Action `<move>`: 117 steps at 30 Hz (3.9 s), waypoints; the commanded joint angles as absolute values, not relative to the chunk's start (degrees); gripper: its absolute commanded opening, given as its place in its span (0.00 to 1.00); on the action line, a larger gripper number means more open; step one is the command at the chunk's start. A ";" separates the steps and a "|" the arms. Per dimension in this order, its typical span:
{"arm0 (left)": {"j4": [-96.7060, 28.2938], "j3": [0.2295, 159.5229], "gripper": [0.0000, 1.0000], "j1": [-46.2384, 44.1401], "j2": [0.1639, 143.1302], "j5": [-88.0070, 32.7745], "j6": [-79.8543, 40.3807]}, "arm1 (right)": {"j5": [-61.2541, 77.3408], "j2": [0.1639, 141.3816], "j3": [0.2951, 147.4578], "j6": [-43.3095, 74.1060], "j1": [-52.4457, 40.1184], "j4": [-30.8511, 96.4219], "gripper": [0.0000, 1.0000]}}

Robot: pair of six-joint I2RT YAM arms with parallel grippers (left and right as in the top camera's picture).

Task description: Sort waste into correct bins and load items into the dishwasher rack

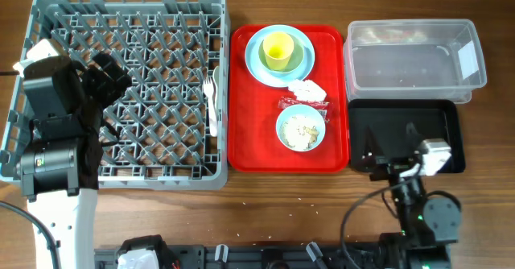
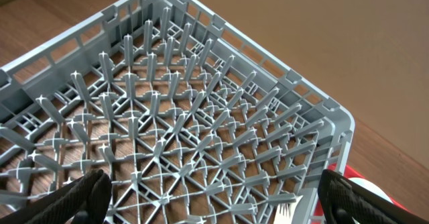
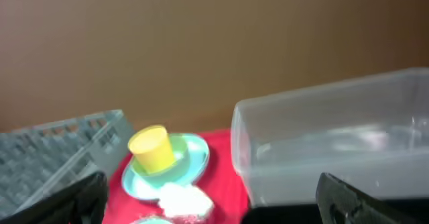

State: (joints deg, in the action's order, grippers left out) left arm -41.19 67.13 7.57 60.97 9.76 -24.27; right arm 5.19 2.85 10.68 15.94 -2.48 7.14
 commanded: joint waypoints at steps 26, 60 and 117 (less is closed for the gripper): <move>-41.25 67.42 1.00 7.90 61.30 10.09 -24.43 | 0.03 78.74 58.85 27.24 -43.90 47.48 0.52; -41.25 67.42 1.00 7.90 61.30 10.09 -24.43 | 1.61 90.76 46.26 18.48 -36.86 21.43 0.51; -41.25 67.42 1.00 7.90 61.30 10.09 -24.43 | -3.25 89.06 46.37 29.98 -42.74 23.59 0.06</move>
State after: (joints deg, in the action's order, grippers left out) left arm -41.36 67.13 7.57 61.28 9.74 -24.29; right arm -4.78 88.20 46.63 29.74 -42.65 23.07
